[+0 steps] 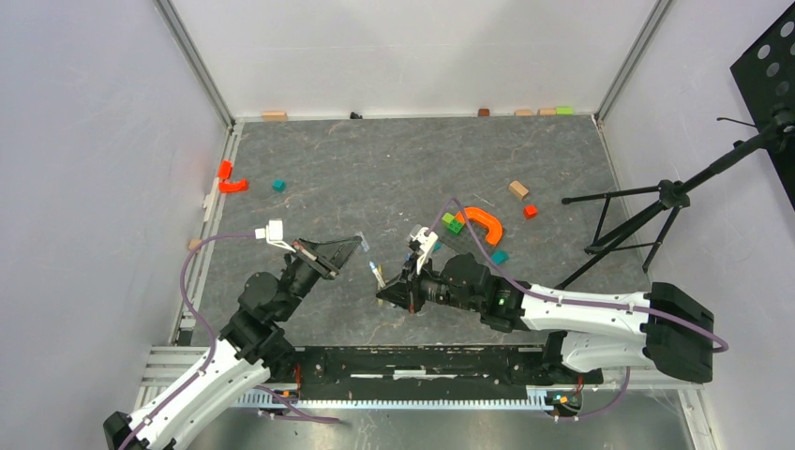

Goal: Insert the pens into the pen caps

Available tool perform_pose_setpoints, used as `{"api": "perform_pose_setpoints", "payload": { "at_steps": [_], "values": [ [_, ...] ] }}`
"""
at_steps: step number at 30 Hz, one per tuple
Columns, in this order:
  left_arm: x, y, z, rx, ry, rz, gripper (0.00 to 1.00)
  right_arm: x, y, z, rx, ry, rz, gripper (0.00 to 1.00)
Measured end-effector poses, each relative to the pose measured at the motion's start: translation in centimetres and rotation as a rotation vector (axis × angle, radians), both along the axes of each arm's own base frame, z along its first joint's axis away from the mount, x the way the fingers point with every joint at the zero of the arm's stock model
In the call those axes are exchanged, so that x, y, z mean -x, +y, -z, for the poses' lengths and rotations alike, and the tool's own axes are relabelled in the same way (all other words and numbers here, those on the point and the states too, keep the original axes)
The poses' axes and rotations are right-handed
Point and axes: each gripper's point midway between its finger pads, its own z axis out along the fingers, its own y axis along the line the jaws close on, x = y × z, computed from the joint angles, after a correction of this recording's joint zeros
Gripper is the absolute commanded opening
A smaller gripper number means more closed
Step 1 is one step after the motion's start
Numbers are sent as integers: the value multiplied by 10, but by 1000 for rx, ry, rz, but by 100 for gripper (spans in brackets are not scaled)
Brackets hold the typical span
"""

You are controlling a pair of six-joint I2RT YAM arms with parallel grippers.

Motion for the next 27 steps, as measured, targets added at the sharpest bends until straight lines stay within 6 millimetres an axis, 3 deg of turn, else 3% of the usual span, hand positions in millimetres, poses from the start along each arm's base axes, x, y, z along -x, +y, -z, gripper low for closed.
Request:
{"api": "perform_pose_setpoints", "payload": {
  "at_steps": [27],
  "values": [
    [2, -1, 1, 12, -14, 14, 2, -7, 0, -2, 30, -18, 27, 0]
  ]
}}
